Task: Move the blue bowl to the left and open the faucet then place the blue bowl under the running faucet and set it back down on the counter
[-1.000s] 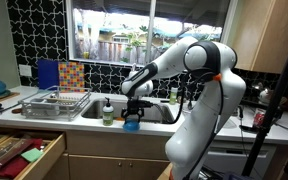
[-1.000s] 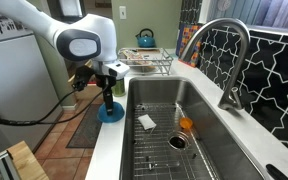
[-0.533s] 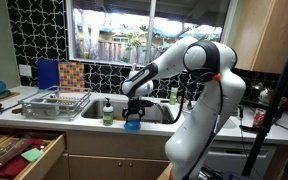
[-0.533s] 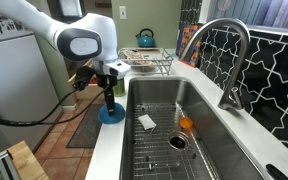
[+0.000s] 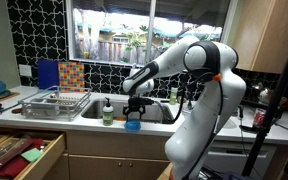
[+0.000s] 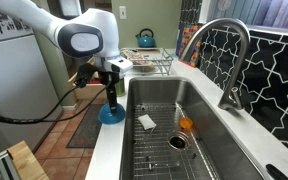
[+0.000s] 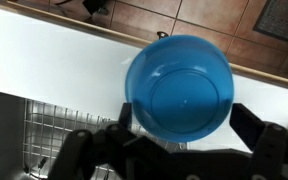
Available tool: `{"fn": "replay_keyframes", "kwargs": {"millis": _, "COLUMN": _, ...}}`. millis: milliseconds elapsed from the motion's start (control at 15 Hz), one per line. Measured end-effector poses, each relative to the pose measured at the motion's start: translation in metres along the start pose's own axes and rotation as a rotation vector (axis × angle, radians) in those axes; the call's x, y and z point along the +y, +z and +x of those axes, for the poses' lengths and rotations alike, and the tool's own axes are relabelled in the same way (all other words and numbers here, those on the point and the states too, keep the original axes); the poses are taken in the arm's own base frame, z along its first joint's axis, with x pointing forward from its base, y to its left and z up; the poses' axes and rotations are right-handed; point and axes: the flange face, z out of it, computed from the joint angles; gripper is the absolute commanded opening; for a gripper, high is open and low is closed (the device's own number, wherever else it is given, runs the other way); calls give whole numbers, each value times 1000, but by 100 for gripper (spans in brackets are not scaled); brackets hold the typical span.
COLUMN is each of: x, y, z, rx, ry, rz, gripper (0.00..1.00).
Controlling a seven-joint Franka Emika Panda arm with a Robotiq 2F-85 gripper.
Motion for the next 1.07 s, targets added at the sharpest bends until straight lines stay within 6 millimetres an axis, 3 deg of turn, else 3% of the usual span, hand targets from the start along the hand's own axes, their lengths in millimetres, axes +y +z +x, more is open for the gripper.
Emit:
{"fn": "replay_keyframes", "kwargs": {"millis": 400, "x": 6, "y": -35, "z": 3, "rx": 26, "ry": 2, "rz": 24, "gripper": 100}}
{"fn": "replay_keyframes", "kwargs": {"millis": 800, "x": 7, "y": -38, "z": 5, "rx": 32, "ry": 3, "rz": 28, "gripper": 100}}
{"fn": "replay_keyframes", "kwargs": {"millis": 933, "x": 14, "y": -41, "z": 17, "rx": 66, "ry": 39, "rz": 35, "gripper": 100}}
{"fn": "replay_keyframes", "kwargs": {"millis": 1067, "x": 35, "y": -48, "z": 37, "rx": 106, "ry": 79, "rz": 39, "gripper": 100}}
